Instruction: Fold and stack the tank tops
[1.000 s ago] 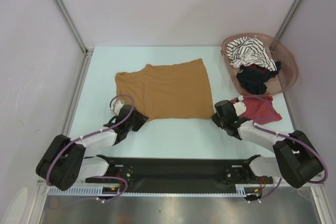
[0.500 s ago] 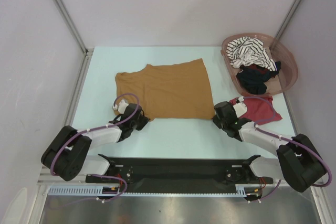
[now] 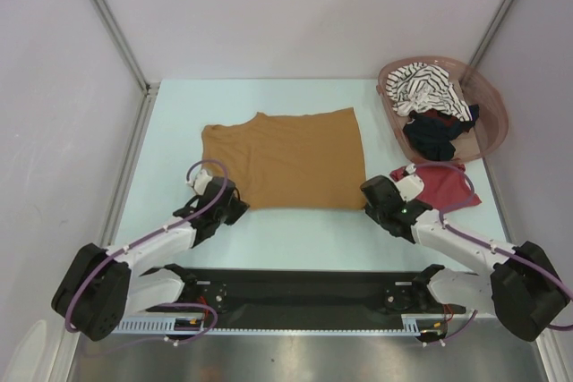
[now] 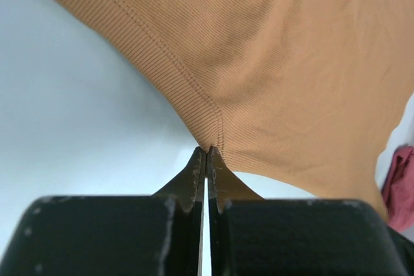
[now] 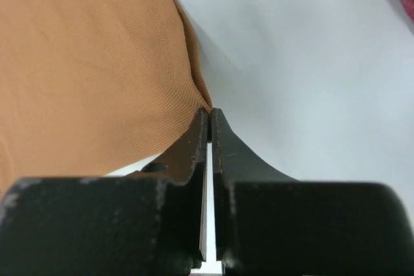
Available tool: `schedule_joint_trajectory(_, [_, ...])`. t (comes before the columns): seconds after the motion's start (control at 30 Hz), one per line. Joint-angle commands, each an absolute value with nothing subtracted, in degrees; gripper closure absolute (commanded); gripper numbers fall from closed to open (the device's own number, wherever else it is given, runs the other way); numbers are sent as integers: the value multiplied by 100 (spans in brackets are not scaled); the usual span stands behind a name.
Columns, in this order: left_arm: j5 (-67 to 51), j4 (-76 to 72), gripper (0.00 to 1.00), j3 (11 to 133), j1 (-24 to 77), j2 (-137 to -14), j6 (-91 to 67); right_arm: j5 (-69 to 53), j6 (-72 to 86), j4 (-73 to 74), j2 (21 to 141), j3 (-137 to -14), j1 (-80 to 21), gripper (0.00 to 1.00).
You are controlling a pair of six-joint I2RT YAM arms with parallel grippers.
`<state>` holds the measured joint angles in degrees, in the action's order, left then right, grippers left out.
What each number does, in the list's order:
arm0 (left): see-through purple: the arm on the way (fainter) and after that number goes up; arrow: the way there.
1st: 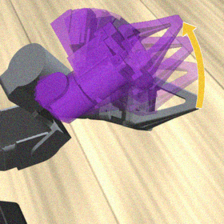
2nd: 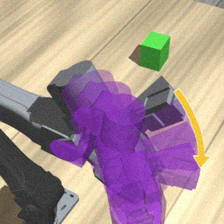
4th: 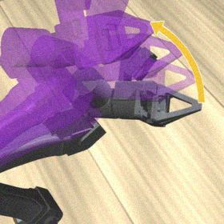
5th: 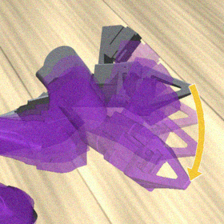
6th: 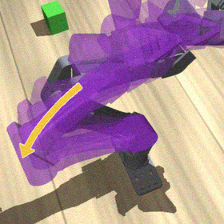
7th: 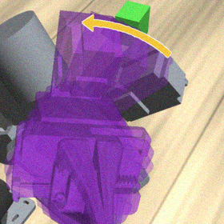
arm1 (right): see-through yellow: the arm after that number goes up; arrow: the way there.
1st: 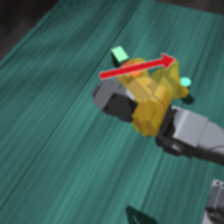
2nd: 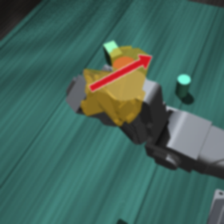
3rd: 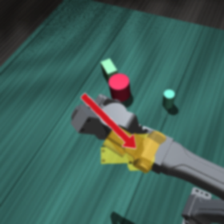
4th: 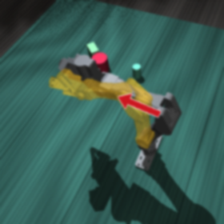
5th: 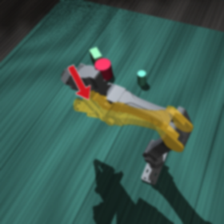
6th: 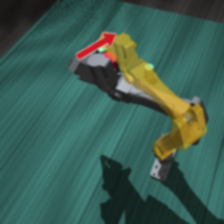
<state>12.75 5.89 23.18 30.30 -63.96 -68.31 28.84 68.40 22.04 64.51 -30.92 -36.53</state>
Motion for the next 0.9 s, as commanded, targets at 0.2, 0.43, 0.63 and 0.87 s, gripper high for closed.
schedule_joint_trajectory(0.2, [1239,1213,100,3207,2831,-6486,-6197,3121,6056,2303,6706,-4024,-3340,100])
schedule_joint_trajectory(0.43, [1195,1310,100,3805,2619,-6916,-5889,2787,5617,2031,7233,-4420,-2962,100])
schedule_joint_trajectory(0.63, [1160,1283,100,4157,2391,-7382,-5731,2620,5344,1890,7751,-4851,-2664,100])
schedule_joint_trajectory(0.87, [1169,1204,100,4500,2162,-7795,-5555,2207,4931,1635,8454,-5334,-2250,100])
